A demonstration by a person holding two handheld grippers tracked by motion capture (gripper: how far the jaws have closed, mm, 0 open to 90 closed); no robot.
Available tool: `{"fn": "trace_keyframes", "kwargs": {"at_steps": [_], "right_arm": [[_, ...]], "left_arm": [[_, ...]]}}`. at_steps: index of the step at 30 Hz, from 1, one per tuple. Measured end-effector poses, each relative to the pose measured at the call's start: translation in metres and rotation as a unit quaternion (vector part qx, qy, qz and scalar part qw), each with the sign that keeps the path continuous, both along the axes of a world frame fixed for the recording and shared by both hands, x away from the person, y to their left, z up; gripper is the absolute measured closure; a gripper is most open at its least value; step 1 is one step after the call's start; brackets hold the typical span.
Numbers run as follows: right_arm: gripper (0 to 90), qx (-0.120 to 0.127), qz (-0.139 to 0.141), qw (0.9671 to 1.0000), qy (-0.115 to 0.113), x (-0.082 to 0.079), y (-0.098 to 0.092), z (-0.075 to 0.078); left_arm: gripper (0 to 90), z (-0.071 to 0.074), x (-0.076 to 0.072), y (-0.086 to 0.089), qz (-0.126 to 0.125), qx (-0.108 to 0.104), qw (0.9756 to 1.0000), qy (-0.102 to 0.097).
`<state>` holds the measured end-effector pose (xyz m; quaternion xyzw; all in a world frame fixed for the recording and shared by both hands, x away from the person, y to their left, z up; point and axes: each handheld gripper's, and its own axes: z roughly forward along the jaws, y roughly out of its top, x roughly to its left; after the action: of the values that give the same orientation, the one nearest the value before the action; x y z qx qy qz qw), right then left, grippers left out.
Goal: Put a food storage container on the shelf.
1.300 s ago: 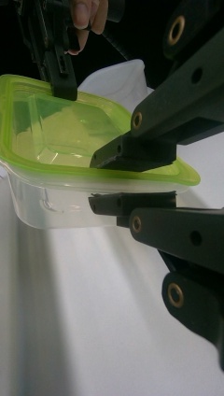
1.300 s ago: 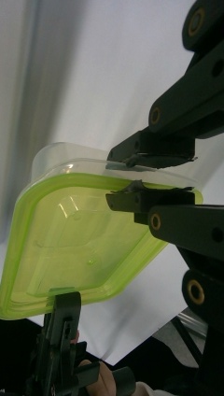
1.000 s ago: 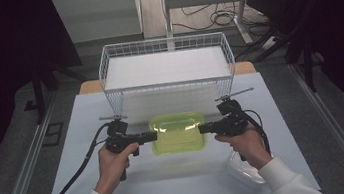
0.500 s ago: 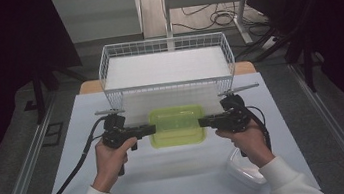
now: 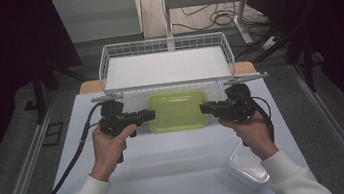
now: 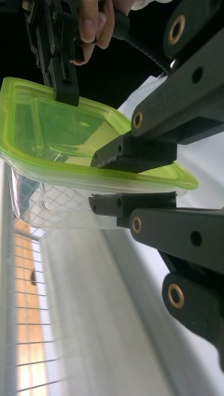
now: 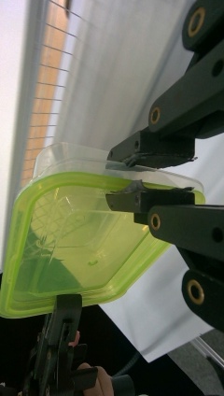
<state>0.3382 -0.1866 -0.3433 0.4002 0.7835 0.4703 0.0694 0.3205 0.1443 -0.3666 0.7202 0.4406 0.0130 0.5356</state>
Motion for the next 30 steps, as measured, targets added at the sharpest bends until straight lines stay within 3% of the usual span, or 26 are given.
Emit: {"fn": "trace_keyframes", "kwargs": {"at_steps": [8,16,24,30], "right_arm": [[77.8,0.01,-0.001,0.9994,-0.032,0.008,-0.002,0.015],[77.8,0.017,0.003,0.9979,-0.063,0.023,-0.002,0.035],[77.8,0.019,0.002,0.9974,-0.069,0.043,0.005,0.051],[78.0,0.025,0.003,0.9977,-0.063,0.069,0.009,0.062]], "left_arm": [[79.1,0.024,0.01,-0.003,-0.001,0.019,0.9992,-0.034],[79.1,0.045,0.023,-0.001,0.008,0.019,0.9982,-0.056],[79.2,0.058,0.042,0.005,0.015,0.012,0.9982,-0.057],[79.3,0.066,0.068,0.01,0.017,0.002,0.9988,-0.047]]}}
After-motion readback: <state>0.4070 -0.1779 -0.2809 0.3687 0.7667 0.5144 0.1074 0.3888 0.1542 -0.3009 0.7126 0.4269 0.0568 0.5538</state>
